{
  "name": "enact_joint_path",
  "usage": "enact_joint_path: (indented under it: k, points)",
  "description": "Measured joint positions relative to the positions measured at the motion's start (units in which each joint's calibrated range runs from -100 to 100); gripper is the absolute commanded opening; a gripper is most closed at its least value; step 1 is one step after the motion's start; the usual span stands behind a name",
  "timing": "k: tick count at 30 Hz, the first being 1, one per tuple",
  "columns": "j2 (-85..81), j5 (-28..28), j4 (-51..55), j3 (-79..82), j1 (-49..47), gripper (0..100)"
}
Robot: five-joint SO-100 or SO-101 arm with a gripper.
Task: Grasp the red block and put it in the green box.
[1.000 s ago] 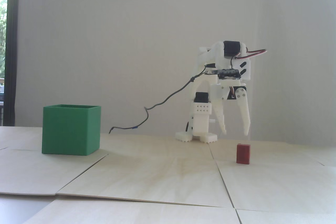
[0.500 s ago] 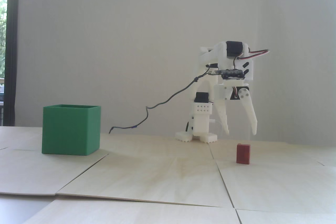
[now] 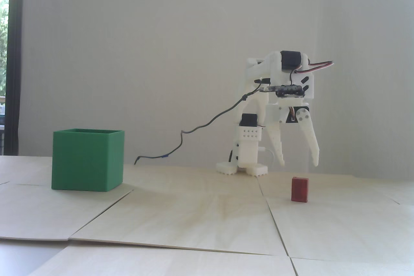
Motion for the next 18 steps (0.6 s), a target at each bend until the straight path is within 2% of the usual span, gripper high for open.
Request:
enact_joint_path:
  k: [7,18]
  points:
    - [0.4,0.0,0.0,0.0,0.0,24]
    - [10.5,0.0,0.0,-6.2,0.0,24]
